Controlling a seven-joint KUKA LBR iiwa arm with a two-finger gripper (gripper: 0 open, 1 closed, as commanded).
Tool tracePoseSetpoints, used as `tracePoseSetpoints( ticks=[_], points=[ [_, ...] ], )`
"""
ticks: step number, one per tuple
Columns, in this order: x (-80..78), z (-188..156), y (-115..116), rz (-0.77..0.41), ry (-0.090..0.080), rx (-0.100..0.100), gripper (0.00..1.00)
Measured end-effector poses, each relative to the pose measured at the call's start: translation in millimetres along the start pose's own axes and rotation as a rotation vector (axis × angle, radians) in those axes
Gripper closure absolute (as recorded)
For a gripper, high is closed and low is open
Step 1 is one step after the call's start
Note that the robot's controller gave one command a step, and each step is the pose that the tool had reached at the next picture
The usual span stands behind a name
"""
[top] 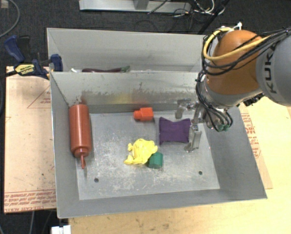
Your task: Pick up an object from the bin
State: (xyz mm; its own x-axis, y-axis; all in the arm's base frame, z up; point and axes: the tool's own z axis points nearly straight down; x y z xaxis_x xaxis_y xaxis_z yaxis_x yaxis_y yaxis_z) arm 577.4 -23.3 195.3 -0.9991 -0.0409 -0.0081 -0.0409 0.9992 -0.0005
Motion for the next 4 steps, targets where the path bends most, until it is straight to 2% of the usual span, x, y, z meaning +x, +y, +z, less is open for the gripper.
tracePoseSetpoints(
  ticks=[1, 2, 3, 4],
  points=[
    [12.1, 52, 4, -0.116, 0.005, -0.002, 0.0],
    [6.9, 70, 5, -0.098, 0.007, -0.003, 0.0],
    [-27.6, 78, 32, -0.17, -0.001, -0.001, 0.0],
    [-13.0, 91, 88, -0.194, 0.005, -0.004, 0.0]
  ],
)
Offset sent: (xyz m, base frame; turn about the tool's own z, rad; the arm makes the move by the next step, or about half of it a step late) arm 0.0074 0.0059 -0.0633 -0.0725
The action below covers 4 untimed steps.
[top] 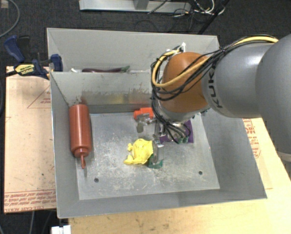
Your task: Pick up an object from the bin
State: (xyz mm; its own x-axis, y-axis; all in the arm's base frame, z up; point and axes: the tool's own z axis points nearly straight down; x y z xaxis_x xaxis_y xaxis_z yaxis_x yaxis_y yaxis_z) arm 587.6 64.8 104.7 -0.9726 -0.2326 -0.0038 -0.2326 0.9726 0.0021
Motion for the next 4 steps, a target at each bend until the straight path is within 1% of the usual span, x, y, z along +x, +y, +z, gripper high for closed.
tracePoseSetpoints(
  ticks=[1, 2, 3, 4],
  points=[
    [47.3, 29, 6, -0.054, -0.009, 0.001, 1.0],
    [47.2, 29, 6, -0.055, -0.009, 0.001, 1.0],
    [26.5, 30, -44, -0.498, -0.022, 0.005, 1.0],
    [26.5, 30, -44, -0.498, -0.022, 0.005, 1.0]
  ],
)
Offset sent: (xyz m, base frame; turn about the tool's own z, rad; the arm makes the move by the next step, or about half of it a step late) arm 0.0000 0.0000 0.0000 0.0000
